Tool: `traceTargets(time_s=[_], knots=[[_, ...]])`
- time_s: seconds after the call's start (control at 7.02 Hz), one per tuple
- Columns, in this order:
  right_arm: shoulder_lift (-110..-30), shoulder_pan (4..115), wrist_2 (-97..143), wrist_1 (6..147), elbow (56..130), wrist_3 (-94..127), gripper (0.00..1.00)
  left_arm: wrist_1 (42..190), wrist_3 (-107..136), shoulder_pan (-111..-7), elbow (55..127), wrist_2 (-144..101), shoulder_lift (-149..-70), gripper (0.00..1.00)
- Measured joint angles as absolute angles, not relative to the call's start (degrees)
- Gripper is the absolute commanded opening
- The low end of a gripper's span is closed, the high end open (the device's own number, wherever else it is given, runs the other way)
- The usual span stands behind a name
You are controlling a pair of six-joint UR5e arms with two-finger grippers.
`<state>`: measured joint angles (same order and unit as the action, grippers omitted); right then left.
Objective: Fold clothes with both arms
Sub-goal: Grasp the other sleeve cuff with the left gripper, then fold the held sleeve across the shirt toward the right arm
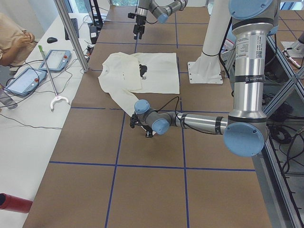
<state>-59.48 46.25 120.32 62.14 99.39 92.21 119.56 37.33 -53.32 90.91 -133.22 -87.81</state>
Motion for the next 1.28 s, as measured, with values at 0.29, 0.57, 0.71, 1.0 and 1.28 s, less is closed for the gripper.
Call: traceTargets(time_s=[0.29, 0.57, 0.71, 1.0, 1.28], knots=[[-59.63, 46.3, 120.32, 62.14, 99.4, 92.27, 1.0, 119.54, 37.35, -53.24, 90.88, -133.28, -87.81, 0.0], [-59.62, 46.31, 120.32, 62.14, 99.52, 92.55, 1.0, 119.53, 37.44, -53.19, 90.93, -133.5, -87.8, 0.0], [-59.62, 46.32, 120.3, 62.14, 99.54, 92.66, 1.0, 119.55, 37.49, -53.19, 91.06, -133.63, -87.8, 0.0], [-59.69, 46.32, 120.25, 62.08, 99.52, 92.72, 1.0, 119.45, 37.91, -53.41, 93.78, -137.1, -87.82, 0.0], [-61.36, 47.13, 121.13, 62.05, 101.07, 92.53, 1.0, 119.04, 42.62, -54.89, 100.72, -144.3, -88.9, 0.0]])
